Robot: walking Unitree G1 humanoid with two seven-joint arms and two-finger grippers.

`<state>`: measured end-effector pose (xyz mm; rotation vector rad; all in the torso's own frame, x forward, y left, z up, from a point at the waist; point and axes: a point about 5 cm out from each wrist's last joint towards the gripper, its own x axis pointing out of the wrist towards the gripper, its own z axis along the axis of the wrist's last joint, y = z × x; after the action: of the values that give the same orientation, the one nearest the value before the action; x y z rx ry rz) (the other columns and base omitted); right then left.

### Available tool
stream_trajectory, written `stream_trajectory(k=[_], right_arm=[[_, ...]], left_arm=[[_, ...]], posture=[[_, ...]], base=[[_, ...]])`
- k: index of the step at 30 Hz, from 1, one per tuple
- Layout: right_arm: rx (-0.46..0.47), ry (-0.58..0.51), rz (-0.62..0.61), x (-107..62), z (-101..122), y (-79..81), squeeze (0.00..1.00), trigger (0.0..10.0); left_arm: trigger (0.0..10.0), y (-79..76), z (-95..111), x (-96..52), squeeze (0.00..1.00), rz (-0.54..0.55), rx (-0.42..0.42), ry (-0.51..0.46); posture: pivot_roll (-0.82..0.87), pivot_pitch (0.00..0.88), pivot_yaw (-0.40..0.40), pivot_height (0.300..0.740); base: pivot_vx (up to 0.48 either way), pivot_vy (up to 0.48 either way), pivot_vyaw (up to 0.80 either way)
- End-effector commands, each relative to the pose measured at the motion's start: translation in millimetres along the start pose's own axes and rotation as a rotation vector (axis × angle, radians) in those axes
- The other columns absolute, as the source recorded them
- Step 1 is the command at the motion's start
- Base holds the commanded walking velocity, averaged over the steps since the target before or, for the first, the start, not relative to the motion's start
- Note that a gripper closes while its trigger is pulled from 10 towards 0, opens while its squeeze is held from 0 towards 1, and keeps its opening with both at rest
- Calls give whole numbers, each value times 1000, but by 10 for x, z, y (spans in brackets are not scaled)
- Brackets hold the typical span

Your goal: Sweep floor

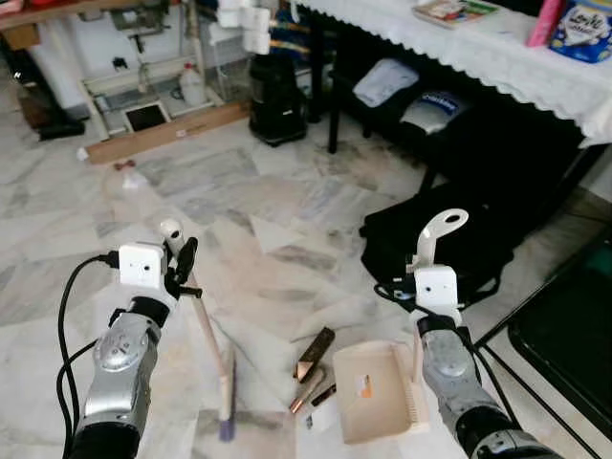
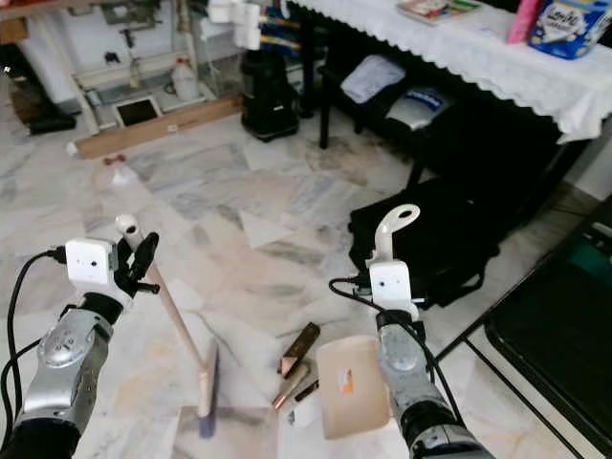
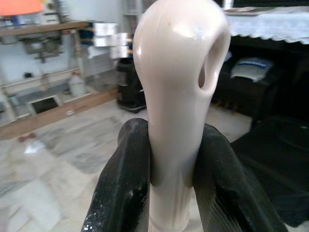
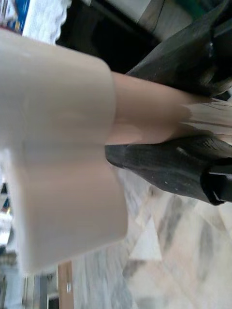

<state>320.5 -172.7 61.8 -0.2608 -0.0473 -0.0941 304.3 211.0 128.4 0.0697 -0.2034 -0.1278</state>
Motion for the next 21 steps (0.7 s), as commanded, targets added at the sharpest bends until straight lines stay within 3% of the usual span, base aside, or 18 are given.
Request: stream_trajectory(k=[1, 9, 19, 21], right_arm=[[7, -19, -7, 30, 51, 11, 0, 10000], [4, -28, -21, 29, 58, -7, 0, 10000], [15, -37, -32, 48, 87, -5, 0, 10000], [19, -37, -33, 55, 94, -6, 0, 10000]], left_arm=[[10000, 15, 93, 41, 0, -5, 13, -38], [10000, -3, 77, 45, 0, -8, 8, -31], [10000, 10, 100, 56, 0, -3, 10, -39], [10000, 14, 106, 63, 0, -2, 11, -42]], posture=[[70, 64, 41, 740], [69, 69, 43, 740], [70, 76, 44, 740], [70, 78, 44, 740]], base=[[0, 0, -788], [0, 332, -782], [0, 439, 0], [0, 441, -800]])
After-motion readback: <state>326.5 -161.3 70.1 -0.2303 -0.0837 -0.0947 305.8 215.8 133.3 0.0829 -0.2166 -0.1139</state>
